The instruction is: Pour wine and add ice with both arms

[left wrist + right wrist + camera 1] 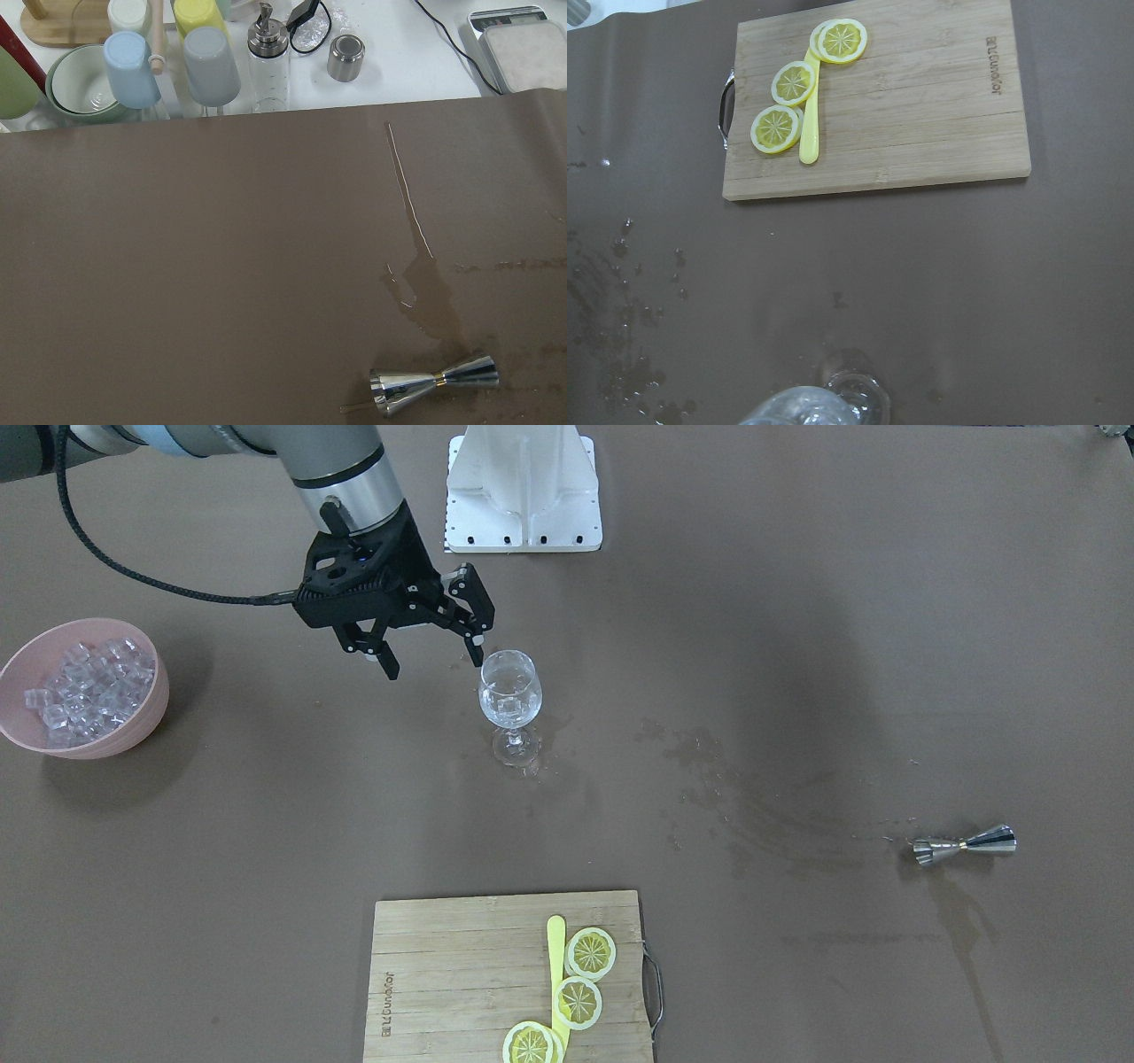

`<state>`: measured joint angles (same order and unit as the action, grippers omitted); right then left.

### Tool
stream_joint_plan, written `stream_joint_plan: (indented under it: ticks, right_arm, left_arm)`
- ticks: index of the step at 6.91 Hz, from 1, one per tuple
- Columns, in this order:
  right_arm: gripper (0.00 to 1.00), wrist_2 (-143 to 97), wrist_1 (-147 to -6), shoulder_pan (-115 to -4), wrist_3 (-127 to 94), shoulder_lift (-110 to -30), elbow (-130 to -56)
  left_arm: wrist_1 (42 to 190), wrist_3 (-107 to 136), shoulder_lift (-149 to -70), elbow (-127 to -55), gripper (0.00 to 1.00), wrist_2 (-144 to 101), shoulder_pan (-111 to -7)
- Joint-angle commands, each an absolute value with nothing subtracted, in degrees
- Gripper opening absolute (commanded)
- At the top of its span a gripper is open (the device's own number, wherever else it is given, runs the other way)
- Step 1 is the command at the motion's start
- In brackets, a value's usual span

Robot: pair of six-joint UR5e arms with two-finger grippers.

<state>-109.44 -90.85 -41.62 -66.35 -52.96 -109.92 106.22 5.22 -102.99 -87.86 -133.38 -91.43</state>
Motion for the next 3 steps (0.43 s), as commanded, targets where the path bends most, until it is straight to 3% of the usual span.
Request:
stream_joint_plan:
  ticks: [1, 3]
  right_arm:
    - [1.0, -119.13, -93.68, -48.92, -53.16, -58.76, -109.78]
    - [1.0, -124.36, -109.85, -58.31, -28.45, -61.69, -108.99]
  left_arm:
    - [103.36, -2.02, -102.93, -86.48, 0.98, -133.42, -92.72]
    - [102.66, -1.76, -103.62, -85.52, 0.98, -133.33, -92.55]
